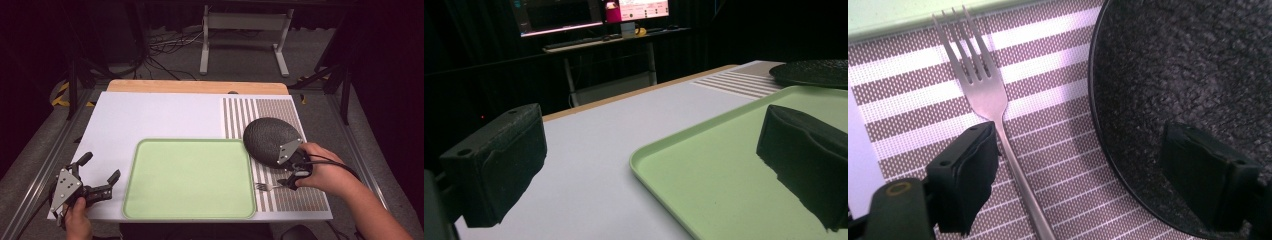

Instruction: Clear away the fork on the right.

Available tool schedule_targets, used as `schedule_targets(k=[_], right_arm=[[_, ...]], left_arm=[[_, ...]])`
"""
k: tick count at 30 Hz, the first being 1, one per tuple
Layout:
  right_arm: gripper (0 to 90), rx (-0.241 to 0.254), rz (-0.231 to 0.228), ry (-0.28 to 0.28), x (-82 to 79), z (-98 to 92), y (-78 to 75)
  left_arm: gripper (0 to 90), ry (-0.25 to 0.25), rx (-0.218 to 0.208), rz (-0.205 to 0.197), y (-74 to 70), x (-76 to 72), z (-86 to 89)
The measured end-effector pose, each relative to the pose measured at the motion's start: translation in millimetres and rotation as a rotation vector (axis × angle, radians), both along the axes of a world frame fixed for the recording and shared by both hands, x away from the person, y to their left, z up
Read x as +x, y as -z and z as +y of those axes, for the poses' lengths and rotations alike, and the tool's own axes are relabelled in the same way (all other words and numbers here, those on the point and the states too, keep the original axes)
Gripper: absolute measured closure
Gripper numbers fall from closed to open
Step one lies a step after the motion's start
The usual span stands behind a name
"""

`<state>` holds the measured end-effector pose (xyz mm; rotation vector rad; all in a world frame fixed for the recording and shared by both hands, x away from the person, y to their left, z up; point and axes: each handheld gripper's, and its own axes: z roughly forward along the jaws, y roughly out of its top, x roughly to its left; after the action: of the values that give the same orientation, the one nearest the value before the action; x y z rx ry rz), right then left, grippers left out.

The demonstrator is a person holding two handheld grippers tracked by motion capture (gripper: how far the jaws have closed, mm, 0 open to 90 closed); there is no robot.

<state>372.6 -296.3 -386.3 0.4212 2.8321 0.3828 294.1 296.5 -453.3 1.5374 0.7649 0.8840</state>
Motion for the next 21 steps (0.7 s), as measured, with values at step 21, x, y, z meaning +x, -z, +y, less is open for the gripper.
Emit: schedule_targets(k=[21], right_arm=[[29.4, -0.133, 0.145, -0.134, -3.0, 8.4, 13.5]], left_arm=[[0.3, 0.001, -0.003, 0.009, 0.3, 0.2, -0.2]])
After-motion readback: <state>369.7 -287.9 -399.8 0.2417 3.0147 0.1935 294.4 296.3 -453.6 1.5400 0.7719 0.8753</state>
